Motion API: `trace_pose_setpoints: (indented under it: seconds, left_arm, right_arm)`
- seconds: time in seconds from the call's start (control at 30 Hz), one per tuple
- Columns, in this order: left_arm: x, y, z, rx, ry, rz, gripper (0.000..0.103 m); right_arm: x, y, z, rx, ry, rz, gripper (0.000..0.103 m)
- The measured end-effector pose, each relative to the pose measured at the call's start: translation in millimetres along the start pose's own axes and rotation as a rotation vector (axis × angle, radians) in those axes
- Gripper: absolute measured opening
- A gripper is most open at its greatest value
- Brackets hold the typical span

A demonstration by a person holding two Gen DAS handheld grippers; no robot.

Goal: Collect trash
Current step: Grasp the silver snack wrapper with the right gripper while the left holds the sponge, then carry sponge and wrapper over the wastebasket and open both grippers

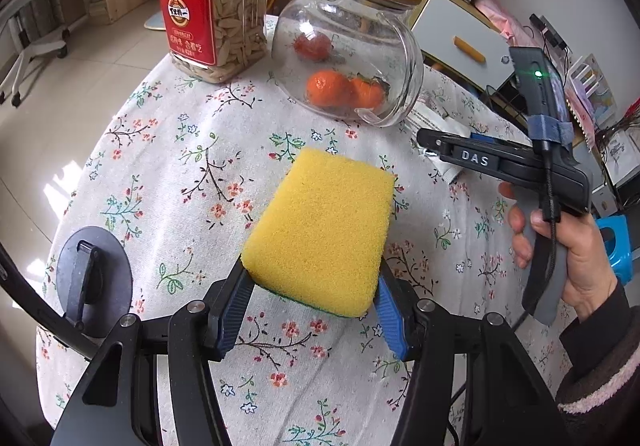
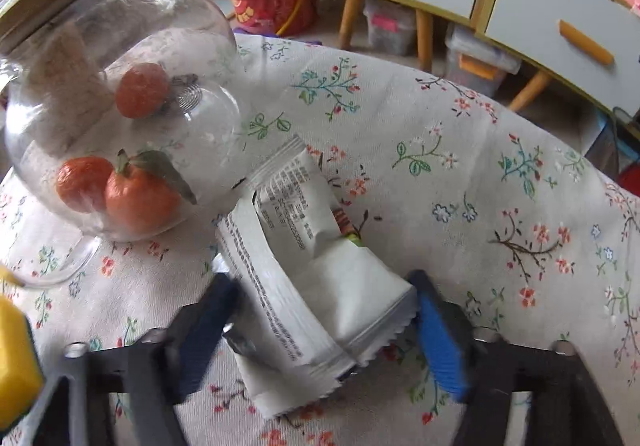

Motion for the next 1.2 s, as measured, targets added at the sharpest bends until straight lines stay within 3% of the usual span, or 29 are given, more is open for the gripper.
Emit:
trace_pose_setpoints:
  seconds: [0.03, 0.13, 0.2, 0.23, 0.77, 1.2]
  left_arm:
    - [0, 1, 1, -0.004, -0.001, -0.001, 0.060]
    - [-2, 4, 2, -0.010, -0.004, 0.001, 0.060]
    - [-3, 8, 1, -0.015, -0.001, 0.007, 0.060]
    - [-3, 11, 0, -0.018, 0.003, 0.011, 0.060]
    - [-27, 69, -41, -0.120, 0.057, 0.090, 0.060]
    - [-61, 143, -56, -0.174, 0.062, 0.193, 0.060]
  right_arm:
    - [-2, -1, -3, 0.010, -0.001, 0.000, 0.058]
    - [-9, -3, -12, 0.027, -0.005, -0.013, 0.052]
    - [-17, -3, -19, 0.028, -0.006, -0.025, 0.037]
    - [-20, -3, -22, 0.026, -0.009, -0.028, 0.035]
    - [-99, 30, -126, -0.017, 0.050, 0.026, 0.032]
    - [-164, 101, -234, -0.128, 0.124, 0.131, 0.033]
Point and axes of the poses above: each gripper's, at about its wrist camera, not at the fingertips, and z roughly the way its jaws point, y to its right, x to its top, the point moved 10 cm from there along z, roughly the way its jaws point, and after that the axes turned 4 degrees about -z, right-handed, at the moved point
